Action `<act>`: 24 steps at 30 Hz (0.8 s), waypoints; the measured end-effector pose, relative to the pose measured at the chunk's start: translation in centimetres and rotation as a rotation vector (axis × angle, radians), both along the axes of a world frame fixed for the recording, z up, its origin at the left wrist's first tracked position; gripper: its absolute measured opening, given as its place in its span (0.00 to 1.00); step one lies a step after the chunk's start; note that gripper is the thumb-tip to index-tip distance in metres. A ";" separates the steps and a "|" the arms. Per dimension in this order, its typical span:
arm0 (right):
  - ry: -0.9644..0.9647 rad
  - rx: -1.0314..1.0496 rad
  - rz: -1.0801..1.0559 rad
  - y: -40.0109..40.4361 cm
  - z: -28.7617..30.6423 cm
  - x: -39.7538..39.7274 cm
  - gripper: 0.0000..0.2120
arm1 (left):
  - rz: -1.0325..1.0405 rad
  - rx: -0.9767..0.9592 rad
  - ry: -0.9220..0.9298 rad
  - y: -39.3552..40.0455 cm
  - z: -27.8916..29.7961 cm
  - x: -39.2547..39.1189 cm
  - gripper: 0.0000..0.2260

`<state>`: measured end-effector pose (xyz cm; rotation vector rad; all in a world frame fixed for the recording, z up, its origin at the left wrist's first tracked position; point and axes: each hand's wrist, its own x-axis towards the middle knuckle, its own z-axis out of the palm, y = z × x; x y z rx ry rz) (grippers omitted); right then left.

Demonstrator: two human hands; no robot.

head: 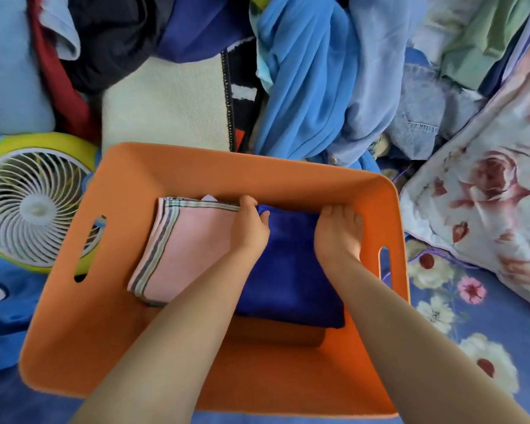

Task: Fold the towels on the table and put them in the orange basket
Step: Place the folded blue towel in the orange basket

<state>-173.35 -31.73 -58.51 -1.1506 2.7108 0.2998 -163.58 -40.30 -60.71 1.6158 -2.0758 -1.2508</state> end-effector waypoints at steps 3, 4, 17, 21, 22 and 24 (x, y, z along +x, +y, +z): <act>0.059 -0.144 -0.008 0.8 -1.0 0.9 0.15 | 0.005 -0.060 -0.042 0.1 -0.7 -0.5 0.09; 0.074 -0.177 0.014 1.2 -1.3 1.3 0.16 | 0.022 -0.074 -0.044 0.2 -0.8 -0.6 0.09; -0.254 -0.251 0.019 3.3 -6.2 1.9 0.25 | -0.721 -0.885 -0.483 2.3 -3.3 3.9 0.22; -0.271 -0.210 0.018 3.2 -6.0 1.9 0.25 | -0.742 -0.778 -0.598 2.1 -3.1 3.5 0.26; -0.277 -0.186 0.018 3.2 -5.9 1.9 0.25 | -0.776 -0.673 -0.615 2.0 -3.4 3.5 0.27; -0.294 -0.125 0.015 3.2 -5.4 2.0 0.26 | -0.793 -0.492 -0.609 1.8 -3.6 3.4 0.26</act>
